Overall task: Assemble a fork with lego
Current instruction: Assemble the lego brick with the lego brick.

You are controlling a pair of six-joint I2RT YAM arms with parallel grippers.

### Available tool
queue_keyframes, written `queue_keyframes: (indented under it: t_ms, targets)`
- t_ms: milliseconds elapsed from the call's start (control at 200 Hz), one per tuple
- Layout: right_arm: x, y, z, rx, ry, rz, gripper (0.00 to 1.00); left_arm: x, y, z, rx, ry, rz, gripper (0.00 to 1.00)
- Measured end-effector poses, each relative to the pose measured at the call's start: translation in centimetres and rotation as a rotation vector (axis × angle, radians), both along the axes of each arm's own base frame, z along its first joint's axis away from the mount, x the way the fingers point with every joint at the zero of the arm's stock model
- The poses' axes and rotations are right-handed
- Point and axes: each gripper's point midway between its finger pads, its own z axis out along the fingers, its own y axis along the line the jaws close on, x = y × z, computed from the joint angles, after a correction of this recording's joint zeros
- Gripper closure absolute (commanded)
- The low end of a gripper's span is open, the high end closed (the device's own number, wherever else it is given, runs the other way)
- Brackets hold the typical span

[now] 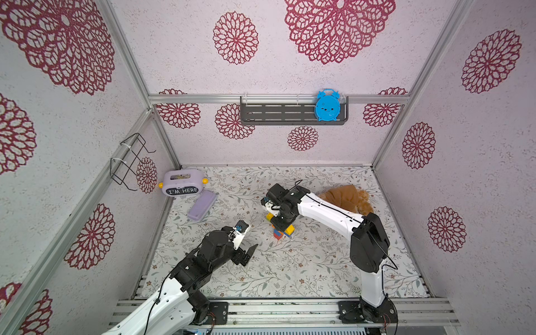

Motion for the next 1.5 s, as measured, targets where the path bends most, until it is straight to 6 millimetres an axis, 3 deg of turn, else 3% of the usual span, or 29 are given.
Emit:
queue_keyframes:
  t_ms: [1501]
  targets:
    - [0.34, 0.40, 0.14, -0.003, 0.003, 0.165, 0.71, -0.23, -0.31, -0.02, 0.008, -0.005, -0.021, 0.03]
